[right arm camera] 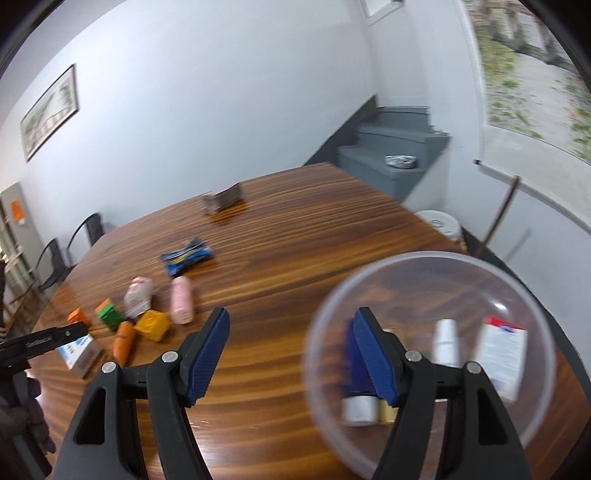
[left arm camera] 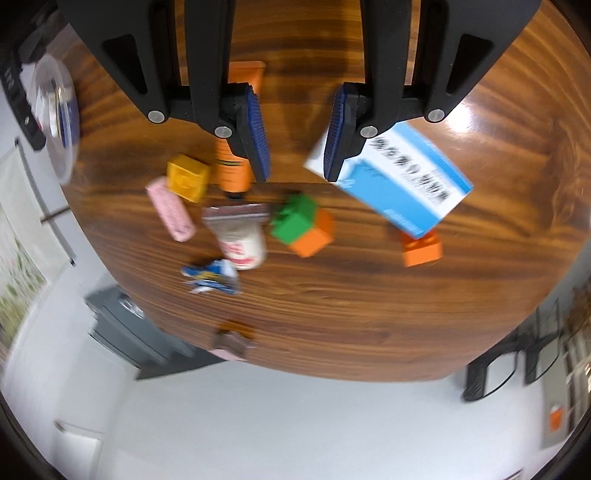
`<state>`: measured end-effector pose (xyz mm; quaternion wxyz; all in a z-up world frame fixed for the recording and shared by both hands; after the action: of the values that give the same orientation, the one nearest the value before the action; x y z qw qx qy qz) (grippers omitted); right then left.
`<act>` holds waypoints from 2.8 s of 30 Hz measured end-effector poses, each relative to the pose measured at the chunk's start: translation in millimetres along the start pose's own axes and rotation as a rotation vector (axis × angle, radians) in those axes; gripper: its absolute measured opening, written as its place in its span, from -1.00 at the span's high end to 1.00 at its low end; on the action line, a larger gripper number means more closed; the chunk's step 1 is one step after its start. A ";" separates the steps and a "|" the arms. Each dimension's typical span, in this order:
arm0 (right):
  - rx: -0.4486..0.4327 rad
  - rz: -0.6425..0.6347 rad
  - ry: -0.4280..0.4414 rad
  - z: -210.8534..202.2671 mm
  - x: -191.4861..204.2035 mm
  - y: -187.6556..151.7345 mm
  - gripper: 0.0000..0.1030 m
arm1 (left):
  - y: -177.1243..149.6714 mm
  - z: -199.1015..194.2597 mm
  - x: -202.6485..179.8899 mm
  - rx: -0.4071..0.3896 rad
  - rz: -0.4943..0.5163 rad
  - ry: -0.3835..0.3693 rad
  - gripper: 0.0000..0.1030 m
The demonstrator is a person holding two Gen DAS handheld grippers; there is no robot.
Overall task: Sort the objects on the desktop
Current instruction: 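Move the left gripper to the blue-white medicine box, then grasp the medicine box with the left gripper while the right grasps the orange tube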
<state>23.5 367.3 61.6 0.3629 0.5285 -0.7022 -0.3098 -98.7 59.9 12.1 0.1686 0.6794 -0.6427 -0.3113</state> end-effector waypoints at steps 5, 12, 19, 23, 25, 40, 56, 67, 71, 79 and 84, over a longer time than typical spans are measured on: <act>0.042 -0.056 0.073 13.4 33.8 -5.6 -0.43 | 4.5 3.8 22.2 -0.017 -0.087 0.065 0.35; 0.063 -0.139 0.119 20.7 59.8 -5.2 -0.43 | 7.4 11.9 50.4 -0.047 -0.217 0.141 0.34; 0.082 -0.182 0.161 27.2 75.3 -8.6 -0.43 | 11.8 14.0 51.2 -0.092 -0.241 0.126 -0.58; 0.107 -0.171 0.177 31.4 74.2 -13.3 -0.43 | 16.1 18.0 45.8 -0.094 -0.220 0.146 -0.69; 0.111 -0.158 0.181 32.2 72.8 -13.1 -0.43 | 16.3 17.9 45.0 -0.093 -0.214 0.163 -0.70; 0.106 -0.139 0.216 25.9 73.8 -13.0 -0.43 | 6.6 28.8 45.5 -0.068 -0.175 0.445 -0.85; 0.108 -0.137 0.206 26.9 70.1 -15.7 -0.43 | 1.7 35.2 66.2 -0.014 -0.257 0.292 -0.89; 0.180 -0.182 0.190 41.7 81.2 -34.2 -0.43 | -6.0 15.6 77.4 -0.007 -0.095 0.083 -0.48; 0.222 -0.198 0.204 46.4 93.4 -44.2 -0.43 | -11.4 11.2 73.1 -0.009 -0.078 0.007 -0.42; 0.334 -0.227 0.300 62.6 138.1 -57.9 -0.32 | -16.7 -9.8 55.2 -0.070 0.013 -0.023 -0.40; 0.379 -0.245 0.312 81.1 164.9 -59.4 -0.11 | -16.7 -15.1 62.6 -0.077 -0.006 -0.029 -0.40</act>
<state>-43.0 197.2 -1.1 0.3211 0.7092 -0.6142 -0.1295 -77.4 -1.9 0.0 0.1845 0.6699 -0.6304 -0.3460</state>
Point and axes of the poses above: each gripper's, at about its wrist camera, not at the fingertips, and z roughly the way its jaws point, x to its left, y to its top, the point moved 5 cm from there along z, roughly the way its jaws point, and after that the axes turned 1 degree about y, right-handed, at the moved point
